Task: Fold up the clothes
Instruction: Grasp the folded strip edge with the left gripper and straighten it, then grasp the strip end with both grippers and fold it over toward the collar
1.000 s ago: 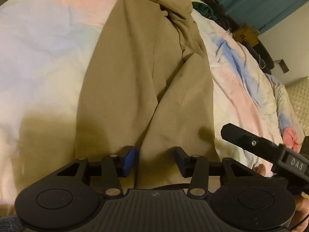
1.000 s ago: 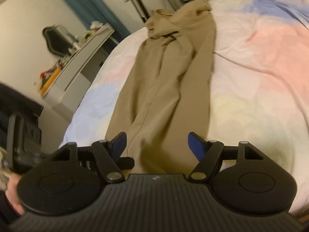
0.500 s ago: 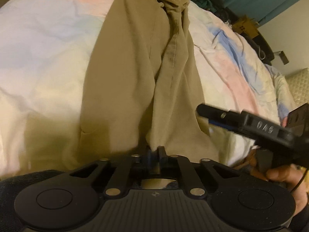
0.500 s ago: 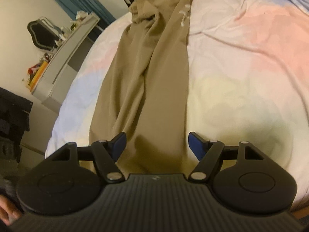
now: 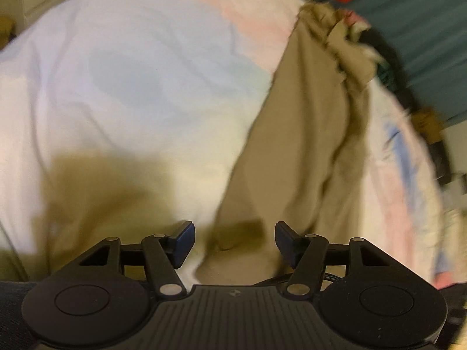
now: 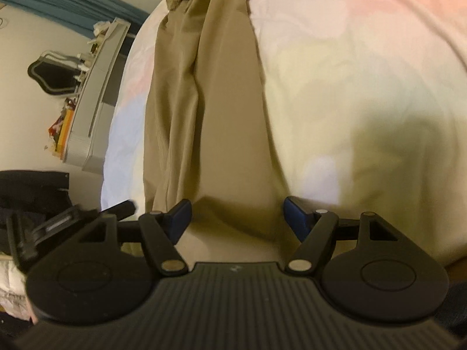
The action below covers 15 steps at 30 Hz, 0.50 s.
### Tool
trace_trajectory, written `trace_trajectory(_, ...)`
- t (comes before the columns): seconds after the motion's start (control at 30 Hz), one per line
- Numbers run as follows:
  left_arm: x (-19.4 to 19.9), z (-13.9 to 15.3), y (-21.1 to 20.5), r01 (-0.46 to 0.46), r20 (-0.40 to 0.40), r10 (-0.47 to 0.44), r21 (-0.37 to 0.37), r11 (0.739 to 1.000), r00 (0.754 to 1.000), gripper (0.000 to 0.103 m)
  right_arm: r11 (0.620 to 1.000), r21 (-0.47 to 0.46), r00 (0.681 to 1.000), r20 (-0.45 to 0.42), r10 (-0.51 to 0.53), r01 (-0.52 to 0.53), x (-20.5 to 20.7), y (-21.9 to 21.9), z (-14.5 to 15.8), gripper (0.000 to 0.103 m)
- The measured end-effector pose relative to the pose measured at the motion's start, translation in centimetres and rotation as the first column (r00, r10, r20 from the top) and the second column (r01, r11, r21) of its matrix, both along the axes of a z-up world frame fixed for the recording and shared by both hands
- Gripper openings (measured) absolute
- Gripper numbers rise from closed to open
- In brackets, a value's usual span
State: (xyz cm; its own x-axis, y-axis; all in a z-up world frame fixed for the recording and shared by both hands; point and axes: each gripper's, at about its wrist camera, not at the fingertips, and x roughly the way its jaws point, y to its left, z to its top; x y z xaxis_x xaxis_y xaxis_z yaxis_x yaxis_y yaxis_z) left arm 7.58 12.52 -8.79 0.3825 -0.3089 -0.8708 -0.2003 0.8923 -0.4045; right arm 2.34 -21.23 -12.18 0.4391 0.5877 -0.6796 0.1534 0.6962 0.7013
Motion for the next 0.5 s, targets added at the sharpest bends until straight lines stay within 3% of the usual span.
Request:
trace_trajectory(0.1,0.1,-0.1,-0.4,0.041,-0.031,-0.039,0.053,0.998,0.999,0.063,0.999,0.009,0.999,-0.022,0.033,-0.032,-0.4,0.6,0.0,0.070)
trace_trajectory(0.17,0.1,-0.1,-0.5,0.059,-0.043,-0.057,0.064,0.996,0.997,0.056,0.998,0.016,0.997,-0.042,0.059,-0.058,-0.6,1.1,-0.1,0.057)
trace_trajectory(0.2,0.0,-0.1,-0.6,0.072,-0.050,-0.069,0.059,0.996,0.996,0.050,0.997,0.000,0.996,-0.051,0.075,-0.075,-0.7,1.6,-0.1,0.047)
trace_trajectory(0.27,-0.3,0.1,-0.5,0.090,-0.044,-0.089,0.038,0.995,0.995,0.016,0.994,-0.054,0.995,-0.039,0.089,-0.091,-1.0,2.3,0.5,0.031)
trace_trajectory(0.3,-0.5,0.3,-0.4,0.096,-0.037,-0.095,0.028,0.995,0.995,0.011,0.993,-0.078,0.996,-0.029,0.085,-0.087,-1.1,2.4,0.9,0.017)
trace_trajectory(0.33,-0.7,0.5,-0.3,0.102,-0.029,-0.101,0.018,0.995,0.994,0.007,0.994,-0.085,0.997,-0.016,0.072,-0.073,-1.2,2.3,1.4,0.015)
trace_trajectory(0.4,-1.6,1.4,0.6,0.102,0.014,-0.101,-0.035,0.994,0.995,0.006,0.996,-0.082,0.999,0.022,0.047,-0.045,-1.5,1.6,2.7,0.013)
trace_trajectory(0.5,-2.9,3.7,2.4,0.095,0.107,-0.074,-0.202,0.975,0.992,0.005,0.998,-0.066,0.996,0.091,0.009,-0.003,-2.4,0.0,5.2,0.012)
